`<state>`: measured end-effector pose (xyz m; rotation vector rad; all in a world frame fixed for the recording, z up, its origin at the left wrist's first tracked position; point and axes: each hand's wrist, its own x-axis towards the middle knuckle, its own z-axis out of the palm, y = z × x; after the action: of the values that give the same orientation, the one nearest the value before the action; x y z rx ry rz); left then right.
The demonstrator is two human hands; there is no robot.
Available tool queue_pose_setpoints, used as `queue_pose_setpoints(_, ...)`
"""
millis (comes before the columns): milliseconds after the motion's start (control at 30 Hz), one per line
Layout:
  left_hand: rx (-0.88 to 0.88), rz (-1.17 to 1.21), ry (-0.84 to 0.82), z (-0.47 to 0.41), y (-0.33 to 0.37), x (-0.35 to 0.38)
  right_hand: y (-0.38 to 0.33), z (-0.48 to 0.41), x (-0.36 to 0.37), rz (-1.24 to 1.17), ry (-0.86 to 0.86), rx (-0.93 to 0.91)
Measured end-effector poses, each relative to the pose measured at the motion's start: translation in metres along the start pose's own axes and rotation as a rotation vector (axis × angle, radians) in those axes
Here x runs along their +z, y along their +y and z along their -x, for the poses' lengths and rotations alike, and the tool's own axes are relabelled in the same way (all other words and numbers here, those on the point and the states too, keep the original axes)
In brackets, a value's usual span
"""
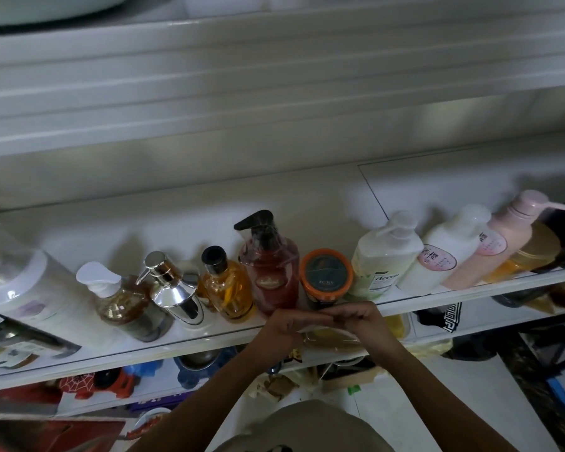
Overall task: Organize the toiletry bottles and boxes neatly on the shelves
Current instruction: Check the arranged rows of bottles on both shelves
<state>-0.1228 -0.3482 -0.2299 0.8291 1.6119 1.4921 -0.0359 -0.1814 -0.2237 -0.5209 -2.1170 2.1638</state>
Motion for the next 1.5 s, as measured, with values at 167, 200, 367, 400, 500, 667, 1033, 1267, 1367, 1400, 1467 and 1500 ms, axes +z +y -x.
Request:
queue_pose_setpoints(167, 0.016, 0.01, 0.015, -0.014, 0.003, 0.018, -0.002, 0.002, -0.019, 0.023, 0.035, 0.01)
queue_pose_setpoints(200, 0.019, 0.016, 0.022, -0.015, 0.003, 0.021, -0.003, 0.002, -0.022, 0.032, 0.028, 0.007)
queue_pose_setpoints(367, 0.047, 0.009, 0.051, -0.024, 0.001, 0.029, -0.001, -0.003, -0.034, 0.048, 0.028, 0.017)
queue_pose_setpoints(400, 0.047, 0.007, 0.064, -0.025, 0.001, 0.031, 0.0, -0.003, -0.036, 0.049, 0.026, 0.018)
queue_pose_setpoints(500, 0.072, 0.012, 0.089, -0.026, 0.0, 0.034, -0.001, -0.003, -0.039, 0.045, -0.002, 0.023)
queue_pose_setpoints(667, 0.115, 0.091, 0.138, -0.029, -0.004, 0.033, 0.0, -0.006, -0.039, 0.067, -0.02, -0.002)
queue_pose_setpoints(1033, 0.185, 0.139, 0.195, -0.033, -0.011, 0.041, 0.005, -0.008, -0.043, 0.09, -0.066, -0.083)
queue_pose_setpoints(1267, 0.172, 0.081, 0.226, -0.039, -0.005, 0.058, -0.003, -0.003, -0.058, -0.002, -0.095, -0.124)
queue_pose_setpoints(1367, 0.164, 0.101, 0.198, -0.046, 0.003, 0.069, -0.002, -0.002, -0.068, -0.008, -0.08, -0.051)
queue_pose_setpoints(1400, 0.17, 0.106, 0.183, -0.048, 0.005, 0.072, -0.001, -0.002, -0.071, 0.014, -0.063, -0.034)
queue_pose_setpoints(1467, 0.17, 0.119, 0.172, -0.053, 0.006, 0.074, 0.001, -0.003, -0.077, 0.041, -0.033, 0.001)
queue_pose_setpoints(1500, 0.165, 0.124, 0.176, -0.054, 0.006, 0.074, 0.002, -0.004, -0.079, 0.047, -0.021, 0.008)
